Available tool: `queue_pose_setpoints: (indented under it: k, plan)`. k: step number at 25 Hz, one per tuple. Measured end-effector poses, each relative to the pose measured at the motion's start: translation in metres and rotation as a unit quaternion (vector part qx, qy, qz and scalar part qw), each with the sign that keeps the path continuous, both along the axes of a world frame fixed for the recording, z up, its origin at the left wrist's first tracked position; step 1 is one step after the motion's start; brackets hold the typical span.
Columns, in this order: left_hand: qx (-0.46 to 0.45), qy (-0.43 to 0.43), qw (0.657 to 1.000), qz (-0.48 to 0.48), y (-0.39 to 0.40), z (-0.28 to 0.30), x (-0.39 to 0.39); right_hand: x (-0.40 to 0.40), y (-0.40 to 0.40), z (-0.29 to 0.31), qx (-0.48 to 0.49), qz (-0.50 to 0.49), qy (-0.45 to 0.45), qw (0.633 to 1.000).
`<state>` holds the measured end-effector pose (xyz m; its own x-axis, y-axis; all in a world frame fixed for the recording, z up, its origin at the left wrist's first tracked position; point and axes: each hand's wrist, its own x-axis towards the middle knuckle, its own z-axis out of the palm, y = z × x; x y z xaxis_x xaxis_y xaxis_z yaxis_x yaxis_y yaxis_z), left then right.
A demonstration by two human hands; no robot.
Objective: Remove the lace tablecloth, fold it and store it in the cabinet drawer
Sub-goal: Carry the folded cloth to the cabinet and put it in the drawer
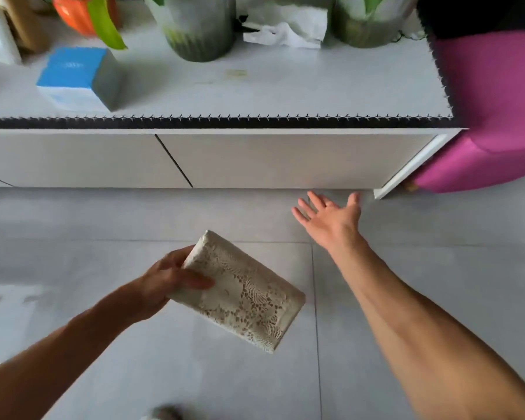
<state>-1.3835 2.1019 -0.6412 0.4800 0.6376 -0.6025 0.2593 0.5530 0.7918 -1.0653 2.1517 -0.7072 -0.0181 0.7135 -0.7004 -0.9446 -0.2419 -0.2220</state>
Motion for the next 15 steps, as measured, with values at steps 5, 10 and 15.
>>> queue_pose_setpoints:
  k: [5, 10, 15]
  plan:
    - [0.048, 0.019, 0.997, -0.049, -0.003, 0.022, -0.024, -0.004, 0.023, -0.02, 0.049, -0.052, 0.041, 0.997]
    - [0.05, -0.009, 0.998, -0.031, -0.009, 0.048, -0.034, -0.007, 0.021, -0.019, -0.048, -0.044, -0.041, 0.997]
    - [0.071, -0.045, 0.995, -0.053, 0.008, 0.053, -0.026, -0.015, -0.066, 0.028, -0.072, 0.279, -0.313, 0.905]
